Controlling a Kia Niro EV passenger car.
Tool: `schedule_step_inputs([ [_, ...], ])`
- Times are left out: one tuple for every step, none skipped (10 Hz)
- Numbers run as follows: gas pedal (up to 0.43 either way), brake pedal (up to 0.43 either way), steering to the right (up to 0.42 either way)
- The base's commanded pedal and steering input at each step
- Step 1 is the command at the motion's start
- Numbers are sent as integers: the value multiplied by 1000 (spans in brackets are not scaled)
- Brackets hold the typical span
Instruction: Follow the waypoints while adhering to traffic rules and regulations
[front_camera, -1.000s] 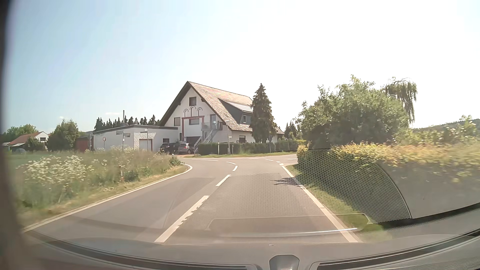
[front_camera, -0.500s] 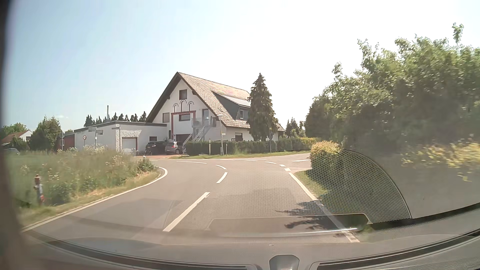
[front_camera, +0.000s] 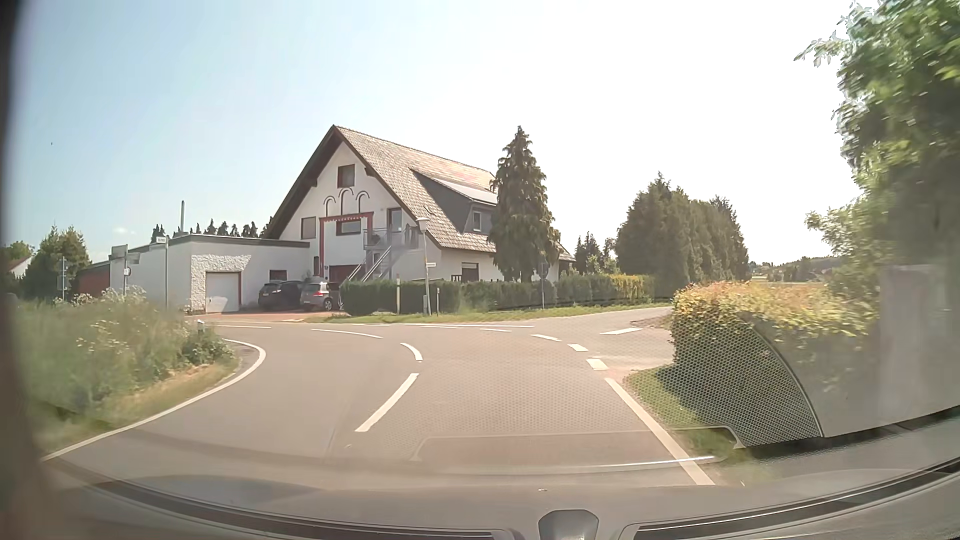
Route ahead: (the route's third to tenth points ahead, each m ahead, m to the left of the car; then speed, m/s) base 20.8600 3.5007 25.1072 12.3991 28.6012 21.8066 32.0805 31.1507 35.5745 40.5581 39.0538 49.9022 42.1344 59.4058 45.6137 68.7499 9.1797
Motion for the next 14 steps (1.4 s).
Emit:
schedule_step_inputs([
  [0, 293, 6],
  [0, 299, 5],
  [0, 299, 3],
  [0, 299, 1],
  [0, 299, -2],
  [0, 299, -6],
  [0, 293, -13],
  [0, 293, -21],
  [0, 293, -32],
  [0, 287, -45],
  [0, 274, -58],
  [0, 262, -73],
  [0, 256, -87],
  [0, 256, -100],
])
